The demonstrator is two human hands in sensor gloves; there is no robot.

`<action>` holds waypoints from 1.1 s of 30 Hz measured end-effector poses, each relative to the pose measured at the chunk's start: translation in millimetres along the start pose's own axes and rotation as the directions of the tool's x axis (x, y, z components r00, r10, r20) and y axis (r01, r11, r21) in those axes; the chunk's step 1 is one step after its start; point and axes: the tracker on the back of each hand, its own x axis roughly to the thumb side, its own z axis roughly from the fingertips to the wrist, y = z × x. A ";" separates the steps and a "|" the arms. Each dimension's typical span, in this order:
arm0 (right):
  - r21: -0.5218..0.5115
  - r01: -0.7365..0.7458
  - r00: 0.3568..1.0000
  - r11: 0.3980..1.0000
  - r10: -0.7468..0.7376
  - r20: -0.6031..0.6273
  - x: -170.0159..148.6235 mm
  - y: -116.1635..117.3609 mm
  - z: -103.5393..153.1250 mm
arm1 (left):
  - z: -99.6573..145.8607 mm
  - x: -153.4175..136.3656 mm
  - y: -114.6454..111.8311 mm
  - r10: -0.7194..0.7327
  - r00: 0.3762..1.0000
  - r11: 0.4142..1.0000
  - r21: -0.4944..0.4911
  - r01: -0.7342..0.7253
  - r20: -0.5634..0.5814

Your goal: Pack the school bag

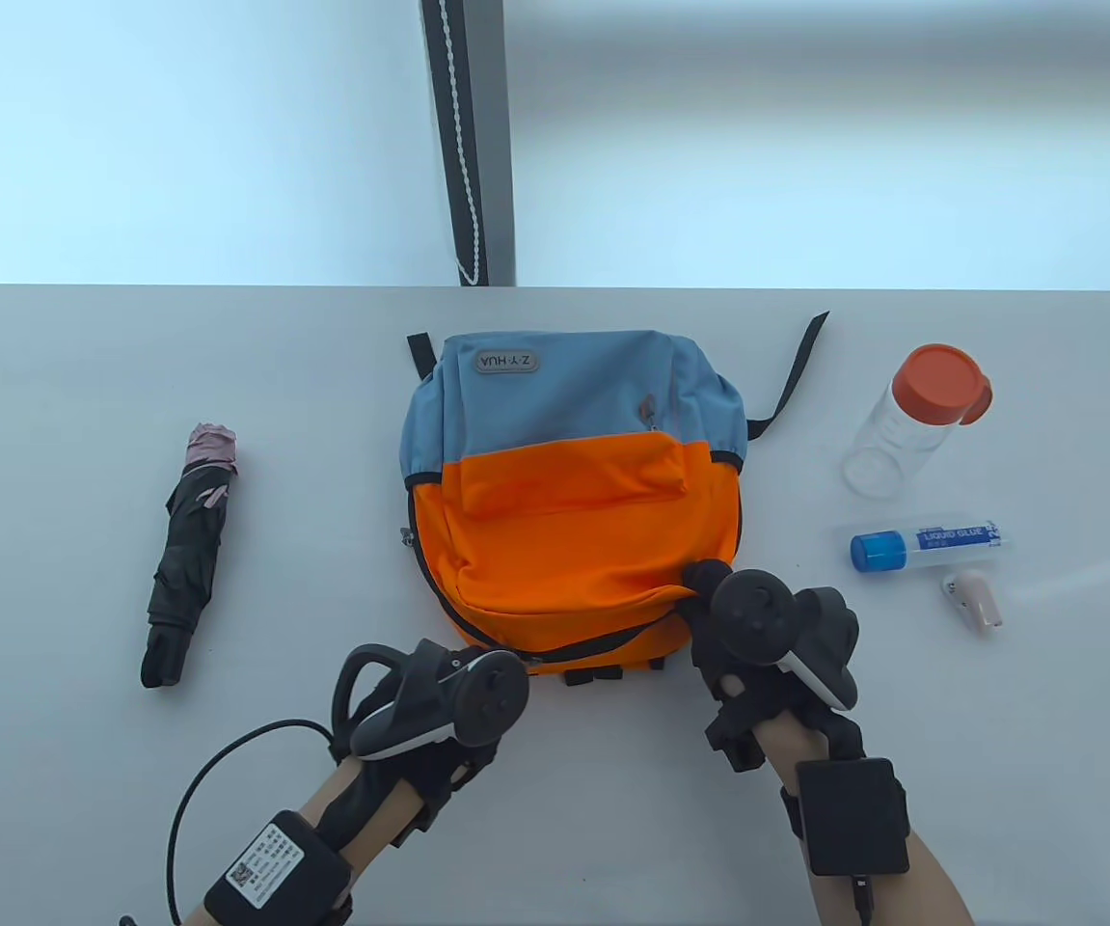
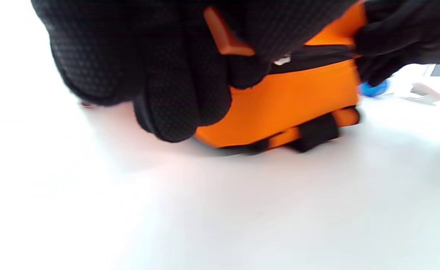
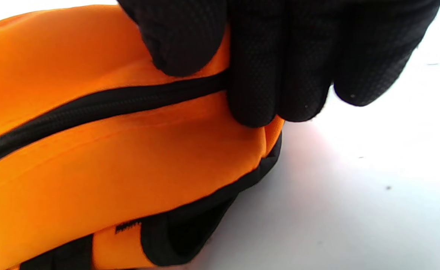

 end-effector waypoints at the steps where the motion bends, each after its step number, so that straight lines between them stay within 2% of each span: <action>1: 0.003 0.001 1.000 1.000 -0.001 0.009 -1.2 0.1 0.3 | 1.4 -11.1 -0.5 -0.022 0.999 1.000 -0.007 0.022 -0.038; 5: 0.015 0.014 1.000 1.000 -0.015 0.024 -3.7 0.9 0.4 | -4.3 -49.7 -2.6 -0.027 0.984 1.000 -0.009 0.026 -0.176; 8: 0.043 0.005 0.999 0.999 -0.007 0.046 -3.2 0.7 -0.5 | -20.8 -71.4 -7.0 -0.056 0.961 0.998 -0.022 0.052 -0.272; 10: 0.063 -0.002 0.998 0.998 -0.002 0.065 -4.1 0.0 -0.9 | -34.6 -84.2 -9.7 -0.046 0.941 0.998 0.021 0.056 -0.336; 12: 0.076 -0.005 0.996 0.997 -0.002 0.087 -4.1 0.4 -2.1 | -47.5 -90.4 -11.1 -0.042 0.930 0.999 0.010 0.049 -0.364; 16: 0.103 -0.020 0.993 0.994 0.008 0.117 -5.0 0.9 -2.8 | -79.8 -104.0 -13.5 -0.134 0.893 0.990 -0.017 0.140 -0.430; 21: 0.107 -0.019 0.991 0.994 0.004 0.133 -7.2 2.5 -0.2 | -101.4 -109.8 -14.4 -0.144 0.888 0.990 -0.054 0.134 -0.436; 27: 0.095 -0.026 0.990 0.995 0.012 0.138 -6.4 2.5 2.0 | -93.2 -109.3 -7.9 -0.144 0.893 0.988 -0.019 0.151 -0.427; 33: 0.095 -0.022 0.992 0.995 0.009 0.128 -6.0 2.7 3.4 | -58.3 -89.7 34.0 -0.093 0.936 0.986 0.100 0.134 -0.340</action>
